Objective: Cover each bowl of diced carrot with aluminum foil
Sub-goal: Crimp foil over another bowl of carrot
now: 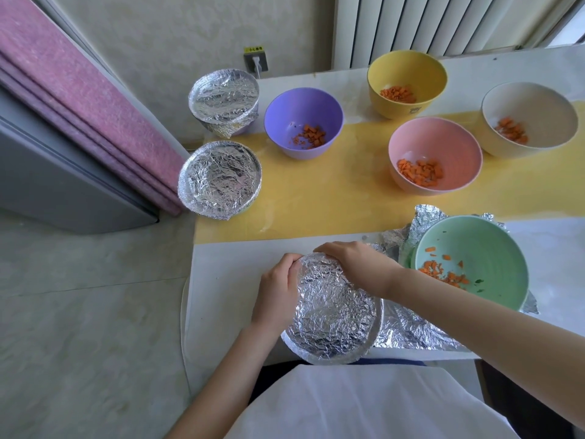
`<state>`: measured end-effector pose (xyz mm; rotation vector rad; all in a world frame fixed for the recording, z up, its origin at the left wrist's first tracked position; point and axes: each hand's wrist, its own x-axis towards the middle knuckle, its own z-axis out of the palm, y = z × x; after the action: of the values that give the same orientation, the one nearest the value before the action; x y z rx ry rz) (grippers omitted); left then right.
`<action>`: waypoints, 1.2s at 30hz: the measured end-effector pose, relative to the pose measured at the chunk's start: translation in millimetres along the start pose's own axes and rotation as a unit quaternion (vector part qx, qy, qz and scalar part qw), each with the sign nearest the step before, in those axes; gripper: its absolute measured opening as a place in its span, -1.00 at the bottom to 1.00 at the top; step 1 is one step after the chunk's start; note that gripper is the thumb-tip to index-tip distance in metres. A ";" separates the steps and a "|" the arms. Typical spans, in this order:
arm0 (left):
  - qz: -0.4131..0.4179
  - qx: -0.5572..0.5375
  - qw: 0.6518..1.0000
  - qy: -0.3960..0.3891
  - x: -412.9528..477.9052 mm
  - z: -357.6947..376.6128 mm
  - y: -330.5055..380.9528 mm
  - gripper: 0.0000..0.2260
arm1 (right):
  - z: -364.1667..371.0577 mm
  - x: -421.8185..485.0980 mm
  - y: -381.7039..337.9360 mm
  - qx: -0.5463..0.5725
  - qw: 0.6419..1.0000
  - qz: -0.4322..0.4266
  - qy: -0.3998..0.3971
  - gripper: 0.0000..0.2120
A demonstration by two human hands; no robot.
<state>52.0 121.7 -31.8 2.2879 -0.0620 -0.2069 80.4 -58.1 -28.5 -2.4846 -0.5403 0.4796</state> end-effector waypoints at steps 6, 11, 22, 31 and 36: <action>-0.007 0.022 0.999 0.031 -3.2 4.0 -7.7 -0.78 | 5.2 -6.0 0.9 0.034 0.999 0.028 0.016 -0.39; -0.004 0.032 0.998 0.060 -5.2 6.9 -9.1 -0.79 | 10.6 -0.2 2.8 0.003 0.999 0.030 0.011 -0.50; -0.048 0.032 0.993 0.099 -13.1 7.0 -16.7 -0.80 | -2.7 29.2 -33.1 -0.123 0.989 0.009 -0.079 -0.56; -0.054 0.023 0.991 0.122 -9.3 10.9 -17.1 -0.78 | -2.9 37.6 -31.9 -0.123 0.989 -0.022 -0.073 -0.50; -0.074 0.018 0.987 0.140 -6.5 10.3 -17.9 -0.78 | 2.7 42.8 -25.6 -0.045 0.998 0.009 -0.052 -0.64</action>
<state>43.5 126.7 -51.0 2.3365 0.2508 0.0419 108.8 -17.2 -25.3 -2.5631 -0.5941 0.6068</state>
